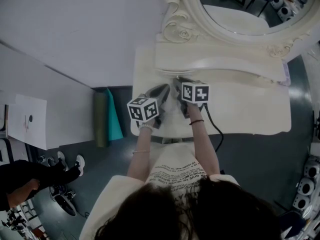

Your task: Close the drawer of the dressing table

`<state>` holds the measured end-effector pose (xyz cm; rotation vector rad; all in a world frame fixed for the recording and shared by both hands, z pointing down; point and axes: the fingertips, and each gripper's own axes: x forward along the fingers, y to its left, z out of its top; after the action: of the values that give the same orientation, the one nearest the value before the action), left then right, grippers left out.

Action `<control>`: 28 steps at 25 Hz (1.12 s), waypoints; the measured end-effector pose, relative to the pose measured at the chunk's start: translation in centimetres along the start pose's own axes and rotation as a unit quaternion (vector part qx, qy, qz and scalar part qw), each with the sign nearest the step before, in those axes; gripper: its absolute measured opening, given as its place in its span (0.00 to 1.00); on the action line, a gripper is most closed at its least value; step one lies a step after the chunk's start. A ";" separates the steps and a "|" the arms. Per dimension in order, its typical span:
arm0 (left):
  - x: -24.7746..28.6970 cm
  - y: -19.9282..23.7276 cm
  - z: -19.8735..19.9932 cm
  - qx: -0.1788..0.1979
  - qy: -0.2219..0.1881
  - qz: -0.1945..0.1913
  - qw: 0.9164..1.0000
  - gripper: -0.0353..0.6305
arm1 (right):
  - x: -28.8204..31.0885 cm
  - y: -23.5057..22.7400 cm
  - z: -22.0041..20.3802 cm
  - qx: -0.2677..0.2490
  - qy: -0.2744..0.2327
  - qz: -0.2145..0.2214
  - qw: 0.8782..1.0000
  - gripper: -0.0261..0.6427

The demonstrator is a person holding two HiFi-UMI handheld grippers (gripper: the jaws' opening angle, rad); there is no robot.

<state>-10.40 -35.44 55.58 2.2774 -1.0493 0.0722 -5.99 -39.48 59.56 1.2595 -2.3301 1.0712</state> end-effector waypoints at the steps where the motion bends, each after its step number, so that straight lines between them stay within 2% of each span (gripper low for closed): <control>1: 0.0 0.0 0.0 0.000 0.000 0.001 1.000 0.05 | 0.1 0.0 0.1 0.001 0.000 0.001 1.000 0.18; 28: 1.0 1.7 1.2 -0.005 -0.008 0.011 1.000 0.05 | 1.5 -0.8 1.7 0.000 -0.002 0.002 1.000 0.18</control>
<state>-11.18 -37.59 55.77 2.2599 -1.0815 0.0580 -6.06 -41.82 59.60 1.2594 -2.3365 1.0717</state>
